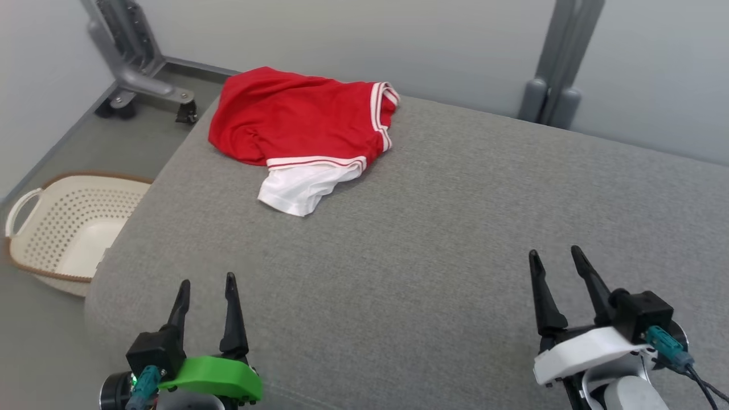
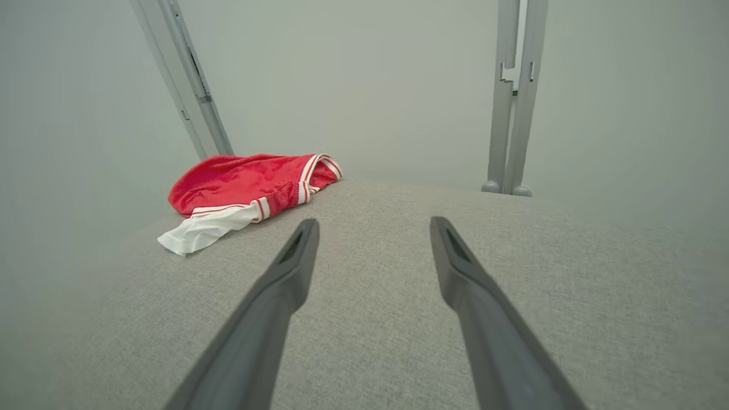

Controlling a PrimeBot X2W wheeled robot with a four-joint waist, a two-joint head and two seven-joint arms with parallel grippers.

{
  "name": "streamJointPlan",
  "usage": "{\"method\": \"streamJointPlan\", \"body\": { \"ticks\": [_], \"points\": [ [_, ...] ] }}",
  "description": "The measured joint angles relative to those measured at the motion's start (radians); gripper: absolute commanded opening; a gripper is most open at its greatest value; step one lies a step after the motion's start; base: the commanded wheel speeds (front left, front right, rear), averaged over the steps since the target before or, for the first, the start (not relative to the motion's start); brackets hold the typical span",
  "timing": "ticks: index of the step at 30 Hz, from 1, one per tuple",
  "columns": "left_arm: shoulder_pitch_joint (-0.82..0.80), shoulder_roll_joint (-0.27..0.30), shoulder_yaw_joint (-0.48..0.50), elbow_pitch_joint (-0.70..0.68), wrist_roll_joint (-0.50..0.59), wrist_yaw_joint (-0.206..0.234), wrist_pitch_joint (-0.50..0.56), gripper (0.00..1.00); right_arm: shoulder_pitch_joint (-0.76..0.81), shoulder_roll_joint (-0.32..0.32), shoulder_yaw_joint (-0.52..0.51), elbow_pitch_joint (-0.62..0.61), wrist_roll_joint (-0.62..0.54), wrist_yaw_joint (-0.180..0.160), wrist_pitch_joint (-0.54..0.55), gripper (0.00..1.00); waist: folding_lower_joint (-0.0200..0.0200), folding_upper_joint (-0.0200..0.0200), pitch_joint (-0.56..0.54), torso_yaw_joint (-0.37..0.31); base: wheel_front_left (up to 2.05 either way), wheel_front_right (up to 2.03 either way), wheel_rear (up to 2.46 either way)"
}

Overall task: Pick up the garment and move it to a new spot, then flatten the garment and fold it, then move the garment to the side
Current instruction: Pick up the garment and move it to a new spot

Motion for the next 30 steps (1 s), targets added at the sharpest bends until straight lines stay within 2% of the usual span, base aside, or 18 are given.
{"method": "streamJointPlan", "body": {
  "ticks": [3, 8, 13, 18, 24, 30],
  "points": [
    [0.01, 0.0, 0.021, -0.029, -0.003, 0.012, 0.0, 1.0, -0.038, 0.002, 0.035, 0.004, -0.004, 0.0, 0.006, 1.0, 0.0, 0.0, 0.007, 0.057, 0.0, 0.0, 0.0],
    [0.033, 0.001, 0.033, -0.061, -0.008, 0.025, 0.0, 1.0, -0.07, 0.002, 0.065, 0.027, -0.005, 0.0, 0.009, 1.0, 0.0, 0.0, 0.028, 0.113, 0.0, 0.0, 0.0],
    [0.041, 0.001, 0.026, -0.056, -0.004, 0.024, 0.0, 1.0, -0.08, 0.002, 0.064, 0.039, -0.002, 0.0, 0.006, 1.0, 0.0, 0.0, 0.051, 0.133, 0.0, 0.0, 0.0],
    [-0.02, 0.011, 0.022, -0.012, 0.02, -0.012, 0.0, 1.0, -0.078, 0.002, 0.003, 0.018, -0.021, 0.0, 0.003, 1.0, 0.0, 0.0001, 0.072, 0.133, 0.0, 0.0, 0.0],
    [-0.258, 0.11, 0.043, 0.031, 0.063, -0.054, 0.009, 1.0, -0.086, 0.003, -0.036, -0.05, -0.076, 0.0, 0.038, 1.0, 0.0, 0.0, 0.108, 0.101, 0.0, 0.0, 0.0],
    [-0.591, 0.239, 0.057, 0.097, 0.091, -0.108, 0.099, 1.0, -0.123, 0.002, -0.062, -0.129, -0.125, 0.0, 0.076, 1.0, 0.0, 0.0, 0.168, 0.032, 0.0, 0.0, 0.0]
  ]
}}
